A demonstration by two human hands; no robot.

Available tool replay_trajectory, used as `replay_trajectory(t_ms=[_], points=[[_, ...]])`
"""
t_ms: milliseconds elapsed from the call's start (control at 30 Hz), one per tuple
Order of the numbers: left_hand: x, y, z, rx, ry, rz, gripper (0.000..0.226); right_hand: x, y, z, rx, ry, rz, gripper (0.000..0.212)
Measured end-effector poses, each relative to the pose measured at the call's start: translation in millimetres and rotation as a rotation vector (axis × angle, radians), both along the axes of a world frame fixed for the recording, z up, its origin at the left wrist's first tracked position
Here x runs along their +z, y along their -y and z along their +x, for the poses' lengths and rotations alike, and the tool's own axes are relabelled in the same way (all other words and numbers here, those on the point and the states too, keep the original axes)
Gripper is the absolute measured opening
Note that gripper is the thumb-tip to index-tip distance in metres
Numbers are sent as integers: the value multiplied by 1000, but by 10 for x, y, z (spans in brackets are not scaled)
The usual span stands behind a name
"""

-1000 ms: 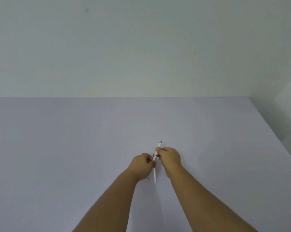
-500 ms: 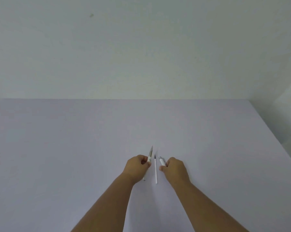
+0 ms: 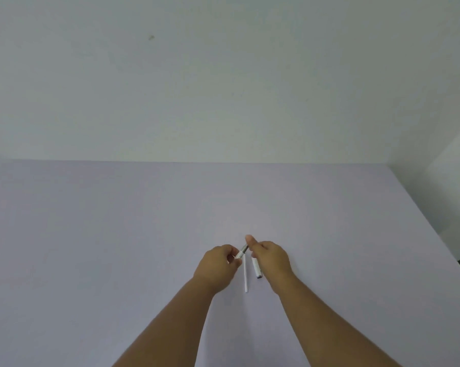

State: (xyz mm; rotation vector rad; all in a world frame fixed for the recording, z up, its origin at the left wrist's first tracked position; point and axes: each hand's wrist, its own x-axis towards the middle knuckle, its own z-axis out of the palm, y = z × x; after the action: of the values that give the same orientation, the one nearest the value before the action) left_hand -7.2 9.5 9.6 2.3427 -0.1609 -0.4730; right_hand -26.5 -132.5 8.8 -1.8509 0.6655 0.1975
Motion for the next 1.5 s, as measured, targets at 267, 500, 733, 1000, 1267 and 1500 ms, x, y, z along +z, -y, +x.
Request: replay_trajectory(t_ms=[267,500,733,1000,1267,1500], points=[[192,-30,45,-42,-198,-210,24,115,90,46,47,136,307,15],[253,-48,110,-164,-29,-14,25,249,216,98,214,24,180,25],[278,-43,134,-245,81,123,33,341,291,130,308,-10,168,16],[295,-38,127,-288,145,161,27,396,307,111,356,-17,145,5],[318,-29,120,-311,157,171,28,399,339,105,403,-25,102,11],[367,-43,143,-319,172,174,27,384,334,121,414,-5,51,7]])
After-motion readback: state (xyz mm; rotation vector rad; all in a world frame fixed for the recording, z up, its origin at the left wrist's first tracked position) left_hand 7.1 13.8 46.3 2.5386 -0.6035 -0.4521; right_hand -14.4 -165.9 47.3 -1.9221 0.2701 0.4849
